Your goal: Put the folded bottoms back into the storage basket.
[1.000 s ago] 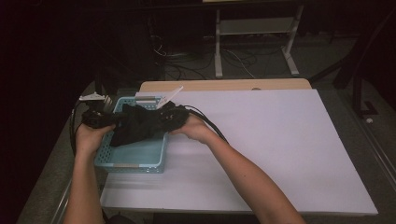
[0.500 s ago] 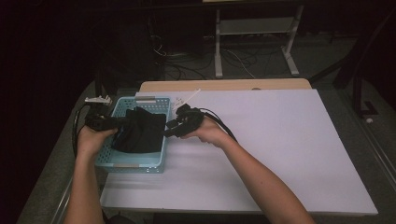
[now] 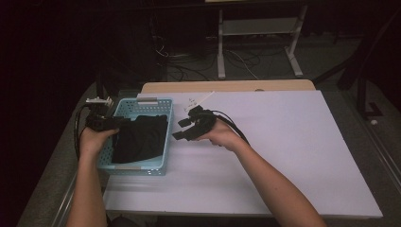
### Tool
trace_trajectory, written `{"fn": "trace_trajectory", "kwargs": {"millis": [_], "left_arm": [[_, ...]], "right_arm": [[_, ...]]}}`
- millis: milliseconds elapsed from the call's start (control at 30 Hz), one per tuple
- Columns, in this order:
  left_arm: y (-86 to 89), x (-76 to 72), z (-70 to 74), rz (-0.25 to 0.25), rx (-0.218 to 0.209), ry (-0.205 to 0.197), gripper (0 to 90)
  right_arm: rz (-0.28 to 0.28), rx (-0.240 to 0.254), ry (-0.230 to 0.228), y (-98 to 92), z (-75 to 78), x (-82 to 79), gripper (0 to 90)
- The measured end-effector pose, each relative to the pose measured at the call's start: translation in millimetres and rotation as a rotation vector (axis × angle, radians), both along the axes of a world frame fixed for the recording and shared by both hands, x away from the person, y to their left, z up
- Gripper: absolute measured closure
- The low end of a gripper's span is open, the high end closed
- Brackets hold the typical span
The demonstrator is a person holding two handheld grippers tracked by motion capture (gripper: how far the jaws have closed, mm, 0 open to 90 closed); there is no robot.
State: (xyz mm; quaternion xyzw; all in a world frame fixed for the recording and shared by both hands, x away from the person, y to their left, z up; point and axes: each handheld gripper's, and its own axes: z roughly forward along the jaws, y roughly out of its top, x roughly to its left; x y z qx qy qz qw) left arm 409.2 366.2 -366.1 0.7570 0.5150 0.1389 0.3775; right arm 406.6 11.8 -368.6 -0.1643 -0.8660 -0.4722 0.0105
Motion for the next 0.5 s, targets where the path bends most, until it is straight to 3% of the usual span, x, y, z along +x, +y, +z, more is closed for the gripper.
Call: {"fn": "trace_trajectory", "kwargs": {"millis": [233, 500], "left_arm": [[-13.2, 2.2, 3.0, -0.054, -0.033, -0.016, 45.3], [-29.6, 0.0, 4.5, -0.14, -0.105, -0.036, 35.6]], "right_arm": [[-0.031, -0.011, -0.002, -13.0, -4.5, 0.2, 34.2], [-0.057, -0.019, -0.004, -24.7, -10.3, 1.1, 32.0]]}}
